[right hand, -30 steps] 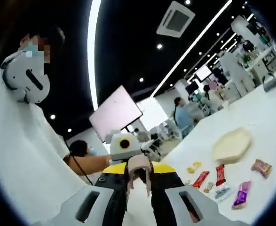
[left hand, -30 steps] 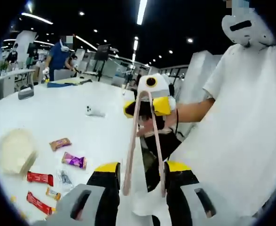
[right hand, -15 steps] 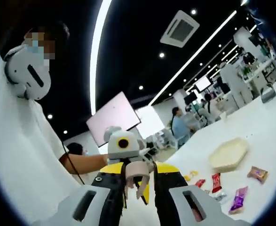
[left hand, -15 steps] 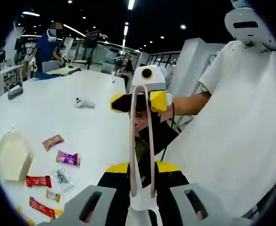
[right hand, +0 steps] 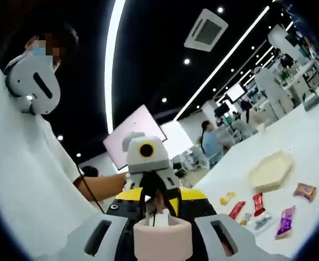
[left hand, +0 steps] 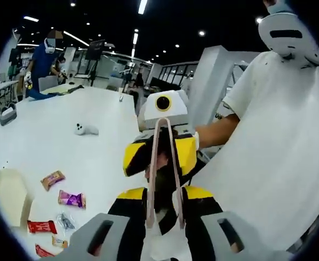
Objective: Place the target food into the container with the food tongs after gripping and lifting it, then release it inside without dropping or visibly crushing the food.
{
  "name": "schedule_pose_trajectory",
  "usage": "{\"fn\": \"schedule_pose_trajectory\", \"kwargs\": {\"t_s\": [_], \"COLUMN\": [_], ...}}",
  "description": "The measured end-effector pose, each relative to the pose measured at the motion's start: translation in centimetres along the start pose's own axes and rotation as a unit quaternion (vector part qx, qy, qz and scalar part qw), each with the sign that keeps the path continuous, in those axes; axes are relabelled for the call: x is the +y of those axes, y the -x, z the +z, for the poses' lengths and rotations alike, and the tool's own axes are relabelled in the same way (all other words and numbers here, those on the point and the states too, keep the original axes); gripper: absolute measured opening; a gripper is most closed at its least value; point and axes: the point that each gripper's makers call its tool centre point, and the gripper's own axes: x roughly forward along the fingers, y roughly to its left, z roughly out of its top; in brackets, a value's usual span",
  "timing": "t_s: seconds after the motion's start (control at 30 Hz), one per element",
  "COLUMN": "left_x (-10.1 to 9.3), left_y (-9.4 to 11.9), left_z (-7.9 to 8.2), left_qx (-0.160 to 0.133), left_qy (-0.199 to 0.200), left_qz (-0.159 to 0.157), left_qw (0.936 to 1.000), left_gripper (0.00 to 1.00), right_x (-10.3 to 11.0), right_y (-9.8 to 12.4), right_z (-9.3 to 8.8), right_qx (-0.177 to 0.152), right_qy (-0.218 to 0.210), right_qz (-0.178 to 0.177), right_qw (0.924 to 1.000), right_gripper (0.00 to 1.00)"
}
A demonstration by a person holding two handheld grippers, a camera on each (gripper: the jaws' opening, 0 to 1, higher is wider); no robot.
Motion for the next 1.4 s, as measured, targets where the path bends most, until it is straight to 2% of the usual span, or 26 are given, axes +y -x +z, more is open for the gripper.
{"fn": "schedule_pose_trajectory", "kwargs": {"t_s": [0.03, 0.23, 0.3, 0.37, 0.4, 0.43, 0.47, 0.5, 0.57, 0.67, 0.73, 0.83, 0.9, 0.97, 1.0, 1.07, 1.23, 1.37, 1.4], "left_x": [0.1, 0.2, 0.2, 0.4, 0.3, -0.5, -0.8, -0.8, -1.3, -1.0, -0.8, -1.1, -0.9, -1.3, -1.4, -1.6, -1.6, -1.7, -1.8], "left_y": [0.2, 1.0, 0.9, 0.5, 0.3, 0.0, -0.1, -0.6, -1.0, -1.0, -1.0, -1.0, -0.9, -1.1, -1.1, -1.0, -0.6, -0.7, -0.7], "left_z": [0.2, -1.0, -0.8, -0.7, -1.1, -1.5, -1.5, -1.8, -2.4, -2.7, -2.3, -1.2, -1.1, -0.6, -0.6, -0.8, -2.1, -2.4, -2.5], "left_qx": [-0.021, -0.009, -0.013, -0.019, -0.011, -0.005, -0.004, 0.0, 0.017, 0.02, 0.001, -0.027, -0.027, -0.018, -0.016, 0.006, 0.051, 0.067, 0.078], "left_qy": [0.001, 0.014, 0.019, 0.027, 0.038, 0.064, 0.067, 0.063, 0.065, 0.047, 0.045, 0.057, 0.058, 0.06, 0.061, 0.047, 0.046, 0.05, 0.047], "left_qz": [0.004, 0.013, 0.012, 0.012, 0.009, -0.01, -0.02, -0.014, -0.022, -0.012, -0.007, -0.015, -0.017, -0.026, -0.027, -0.034, -0.041, -0.044, -0.044], "left_qw": [0.9998, 0.9998, 0.9997, 0.9994, 0.9992, 0.9979, 0.9976, 0.9979, 0.9975, 0.9986, 0.999, 0.9979, 0.9978, 0.9977, 0.9977, 0.9983, 0.9968, 0.9955, 0.9949], "left_gripper": [0.29, 0.36, 0.37, 0.36, 0.32, 0.27, 0.25, 0.25, 0.22, 0.16, 0.14, 0.13, 0.14, 0.14, 0.14, 0.14, 0.15, 0.16, 0.17], "right_x": [-0.2, -0.3, -0.1, 0.2, 0.2, 0.3, 0.3, 0.6, 1.2, 1.0, 0.7, 1.0, 1.0, 1.1, 1.1, 1.3, 1.2, 1.3, 1.4], "right_y": [0.1, 0.5, 0.4, 0.2, 0.2, 0.1, 0.1, 0.0, -0.1, -0.2, -0.2, -0.4, -0.5, -0.8, -0.8, -0.8, -0.5, -0.4, -0.4], "right_z": [0.0, 0.6, 0.4, 0.2, 0.3, 0.2, 0.2, 0.3, 0.1, -0.1, 0.2, 0.0, -0.3, -1.4, -1.4, -1.3, -0.7, -1.1, -1.3], "right_qx": [0.002, 0.006, 0.013, 0.02, 0.019, 0.022, 0.024, 0.023, 0.032, 0.042, 0.031, 0.034, 0.039, 0.056, 0.057, 0.051, 0.045, 0.06, 0.065], "right_qy": [-0.009, 0.003, 0.002, 0.011, 0.013, 0.013, 0.013, 0.009, 0.013, 0.033, 0.035, 0.024, 0.027, 0.032, 0.031, 0.021, 0.017, 0.019, 0.018], "right_qz": [-0.007, -0.009, -0.003, 0.001, 0.0, 0.001, 0.002, 0.009, 0.022, 0.018, 0.01, 0.015, 0.014, 0.015, 0.016, 0.02, 0.02, 0.022, 0.023], "right_qw": [0.9999, 0.9999, 0.9999, 0.9997, 0.9997, 0.9997, 0.9996, 0.9997, 0.9992, 0.9984, 0.9989, 0.999, 0.9988, 0.9978, 0.9978, 0.9983, 0.9986, 0.9978, 0.9974], "right_gripper": [0.23, 0.24, 0.24, 0.23, 0.23, 0.23, 0.23, 0.23, 0.22, 0.21, 0.21, 0.23, 0.28, 0.3, 0.31, 0.31, 0.33, 0.39, 0.4]}}
